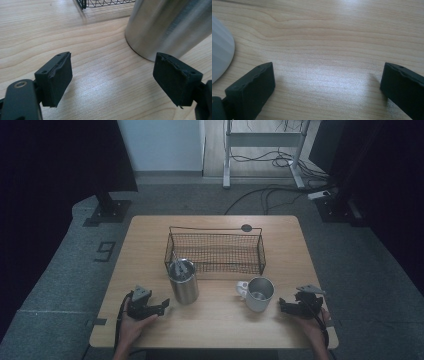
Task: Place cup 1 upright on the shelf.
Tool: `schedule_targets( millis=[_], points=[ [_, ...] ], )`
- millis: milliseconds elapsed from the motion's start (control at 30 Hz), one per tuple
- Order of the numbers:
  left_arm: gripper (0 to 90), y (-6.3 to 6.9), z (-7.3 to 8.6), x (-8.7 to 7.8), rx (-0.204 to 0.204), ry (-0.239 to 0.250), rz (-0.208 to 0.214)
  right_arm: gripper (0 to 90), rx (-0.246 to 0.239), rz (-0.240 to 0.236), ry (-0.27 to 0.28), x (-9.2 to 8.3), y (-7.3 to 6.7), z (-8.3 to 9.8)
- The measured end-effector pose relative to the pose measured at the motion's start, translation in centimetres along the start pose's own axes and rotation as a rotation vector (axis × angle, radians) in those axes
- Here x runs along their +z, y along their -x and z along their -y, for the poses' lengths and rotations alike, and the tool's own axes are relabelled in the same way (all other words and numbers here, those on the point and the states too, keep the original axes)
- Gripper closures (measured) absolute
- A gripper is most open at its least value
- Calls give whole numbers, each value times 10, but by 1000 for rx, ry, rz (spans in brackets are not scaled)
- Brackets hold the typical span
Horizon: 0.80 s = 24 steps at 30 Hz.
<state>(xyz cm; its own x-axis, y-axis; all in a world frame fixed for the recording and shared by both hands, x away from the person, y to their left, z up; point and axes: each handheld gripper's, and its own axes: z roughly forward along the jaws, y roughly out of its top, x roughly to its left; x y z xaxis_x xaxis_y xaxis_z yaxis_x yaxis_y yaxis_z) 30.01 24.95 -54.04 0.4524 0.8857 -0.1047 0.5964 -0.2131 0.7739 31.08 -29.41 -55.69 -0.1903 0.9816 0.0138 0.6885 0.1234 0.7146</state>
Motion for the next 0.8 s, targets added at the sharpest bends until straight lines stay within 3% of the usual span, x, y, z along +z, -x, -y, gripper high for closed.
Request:
schedule_targets(
  millis=[67,167,633,800],
  points=[
    [149,0,0,-1,-9,9,-3,3,2,2,0,0,0,0],
    [144,0,-2,-3,-55,6,18,25,8,7,7,-1,0,1],
    [143,7,-10,-13,-54,86,71,48,14,12,15,-3,2,2],
    [67,11,-15,-19,-54,117,98,58,12,11,16,-4,3,2]
  ],
)
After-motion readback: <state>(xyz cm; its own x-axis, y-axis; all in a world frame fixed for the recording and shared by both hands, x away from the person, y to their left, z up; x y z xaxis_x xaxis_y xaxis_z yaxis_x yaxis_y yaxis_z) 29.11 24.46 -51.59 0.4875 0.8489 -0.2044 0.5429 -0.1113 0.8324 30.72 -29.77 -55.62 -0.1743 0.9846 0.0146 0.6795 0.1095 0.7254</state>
